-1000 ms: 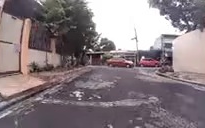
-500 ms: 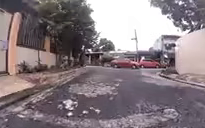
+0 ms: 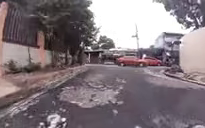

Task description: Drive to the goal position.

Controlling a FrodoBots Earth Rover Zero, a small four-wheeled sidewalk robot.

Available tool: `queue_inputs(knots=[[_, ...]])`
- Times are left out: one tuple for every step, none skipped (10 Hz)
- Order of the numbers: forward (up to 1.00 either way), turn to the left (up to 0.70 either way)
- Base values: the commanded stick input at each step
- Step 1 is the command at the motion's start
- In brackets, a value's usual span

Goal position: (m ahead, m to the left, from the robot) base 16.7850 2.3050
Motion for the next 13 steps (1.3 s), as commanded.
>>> queue_inputs(knots=[[1.0, 0.0], [1.0, 0.0], [1.0, 0.0], [1.0, 0.0], [1.0, 0.0], [1.0, 0.0], [1.0, 0.0], [1.0, 0.0], [1.0, 0.0], [1.0, 0.0], [1.0, 0.0], [1.0, 0.0], [1.0, 0.0]])
